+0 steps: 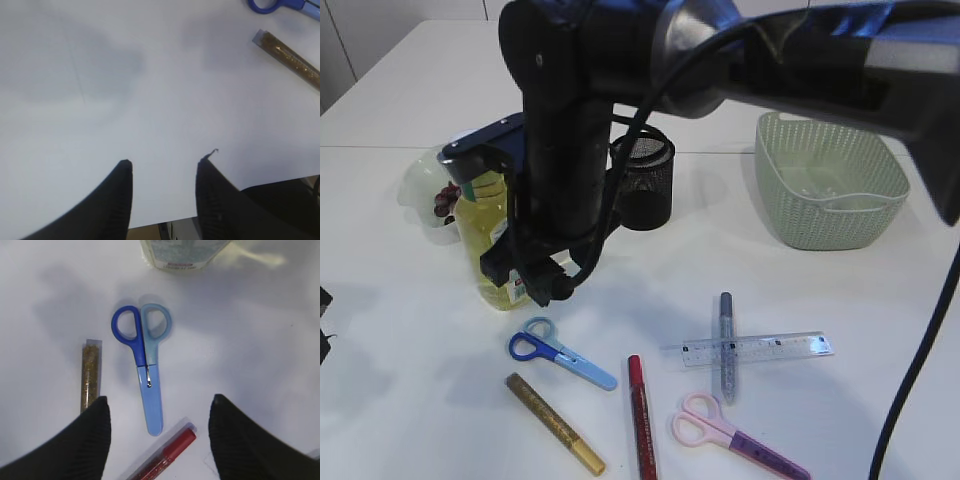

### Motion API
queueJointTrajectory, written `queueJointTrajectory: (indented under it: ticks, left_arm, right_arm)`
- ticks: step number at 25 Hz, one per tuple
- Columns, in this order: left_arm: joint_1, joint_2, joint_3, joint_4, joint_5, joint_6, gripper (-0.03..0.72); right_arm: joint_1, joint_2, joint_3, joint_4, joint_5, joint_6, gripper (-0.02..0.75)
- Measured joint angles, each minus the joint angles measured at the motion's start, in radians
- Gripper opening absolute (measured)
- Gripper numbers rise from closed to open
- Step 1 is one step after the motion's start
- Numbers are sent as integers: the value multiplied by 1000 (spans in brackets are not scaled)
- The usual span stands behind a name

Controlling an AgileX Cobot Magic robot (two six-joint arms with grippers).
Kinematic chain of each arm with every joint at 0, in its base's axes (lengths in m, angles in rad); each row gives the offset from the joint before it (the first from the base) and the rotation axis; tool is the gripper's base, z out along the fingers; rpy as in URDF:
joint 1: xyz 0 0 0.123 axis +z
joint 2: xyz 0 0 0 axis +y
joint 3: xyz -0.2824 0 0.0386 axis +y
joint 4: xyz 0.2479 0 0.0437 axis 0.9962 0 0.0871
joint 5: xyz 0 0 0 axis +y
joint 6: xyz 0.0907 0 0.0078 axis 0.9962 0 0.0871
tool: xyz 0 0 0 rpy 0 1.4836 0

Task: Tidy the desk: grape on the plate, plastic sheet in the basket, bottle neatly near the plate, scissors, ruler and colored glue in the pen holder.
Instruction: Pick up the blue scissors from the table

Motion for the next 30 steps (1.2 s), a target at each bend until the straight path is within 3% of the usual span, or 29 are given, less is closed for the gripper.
queueJointTrajectory:
  ticks: [30]
  left_arm:
    - [0,2,0,0,4,0,309]
  right_arm:
    - [35,185,-22,-14,-2,-27,470]
